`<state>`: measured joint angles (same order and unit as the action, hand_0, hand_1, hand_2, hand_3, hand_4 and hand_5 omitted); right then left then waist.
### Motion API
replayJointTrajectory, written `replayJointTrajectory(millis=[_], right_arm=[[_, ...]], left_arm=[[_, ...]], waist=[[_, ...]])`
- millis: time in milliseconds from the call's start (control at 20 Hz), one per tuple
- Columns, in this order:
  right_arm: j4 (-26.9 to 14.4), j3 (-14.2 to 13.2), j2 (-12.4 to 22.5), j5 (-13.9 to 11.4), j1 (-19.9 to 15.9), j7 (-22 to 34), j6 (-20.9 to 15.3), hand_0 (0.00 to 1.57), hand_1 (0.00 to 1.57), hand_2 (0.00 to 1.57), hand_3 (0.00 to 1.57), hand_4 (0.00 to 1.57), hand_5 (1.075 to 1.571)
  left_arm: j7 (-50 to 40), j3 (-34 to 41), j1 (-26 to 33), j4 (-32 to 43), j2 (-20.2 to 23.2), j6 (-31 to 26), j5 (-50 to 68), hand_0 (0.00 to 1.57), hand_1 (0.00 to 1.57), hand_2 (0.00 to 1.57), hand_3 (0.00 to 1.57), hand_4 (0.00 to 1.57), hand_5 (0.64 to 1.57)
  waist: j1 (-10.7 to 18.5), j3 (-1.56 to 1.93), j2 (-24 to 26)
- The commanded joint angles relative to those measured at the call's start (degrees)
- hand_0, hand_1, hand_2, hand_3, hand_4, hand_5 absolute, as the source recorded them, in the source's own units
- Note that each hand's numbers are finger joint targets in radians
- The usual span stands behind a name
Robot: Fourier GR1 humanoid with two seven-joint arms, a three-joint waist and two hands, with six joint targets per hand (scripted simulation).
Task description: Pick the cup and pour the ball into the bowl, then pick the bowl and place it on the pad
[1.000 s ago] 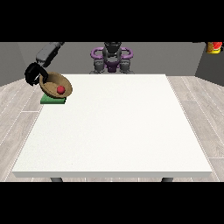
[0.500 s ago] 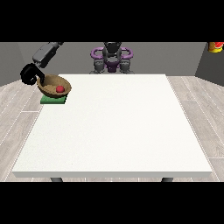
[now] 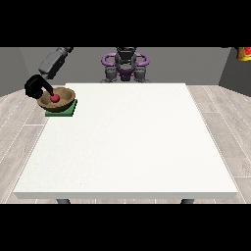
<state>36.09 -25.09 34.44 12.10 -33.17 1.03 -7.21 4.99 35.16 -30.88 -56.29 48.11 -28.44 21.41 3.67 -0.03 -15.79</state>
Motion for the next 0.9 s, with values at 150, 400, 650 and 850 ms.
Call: replayJointTrajectory(millis=[150, 400, 650, 850], right_arm=[[-0.8, 1.6, -1.5, -2.1, -1.9, -3.0, -3.8, 1.26, 1.26, 1.35, 0.91, 0.11, 1.529], [-1.4, 5.3, 0.5, -4.4, -3.3, 0.6, 1.0, 0.0, 0.0, 0.21, 0.0, 0.0, 1.442], [-6.9, 4.5, 3.1, -5.0, -3.3, -1.4, 3.4, 0.0, 0.0, 0.0, 0.0, 0.0, 1.407], [-0.9, 8.1, 4.2, -6.4, -6.8, 8.4, 4.8, 0.0, 0.0, 0.0, 0.0, 0.2, 1.375]], left_arm=[[1.0, -1.1, 0.2, 1.1, 0.2, 0.4, -0.3, 0.0, 0.0, 0.0, 0.0, 1.19, 1.566], [1.7, -0.2, -1.2, 3.2, 2.6, -1.4, 0.7, 0.0, 0.0, 0.0, 0.0, 1.2, 1.568], [-0.5, -3.5, 1.1, -6.2, -3.9, 2.8, 0.9, 0.0, 0.0, 0.0, 0.0, 1.19, 1.569], [-1.3, -4.1, 1.1, 2.6, -1.5, 1.4, -1.0, 0.0, 0.0, 0.0, 0.0, 1.19, 1.569]], waist=[[0.6, 0.05, 0.0], [1.8, 0.03, -1.3], [2.7, 0.11, 1.5], [-1.6, -0.08, 8.3]])
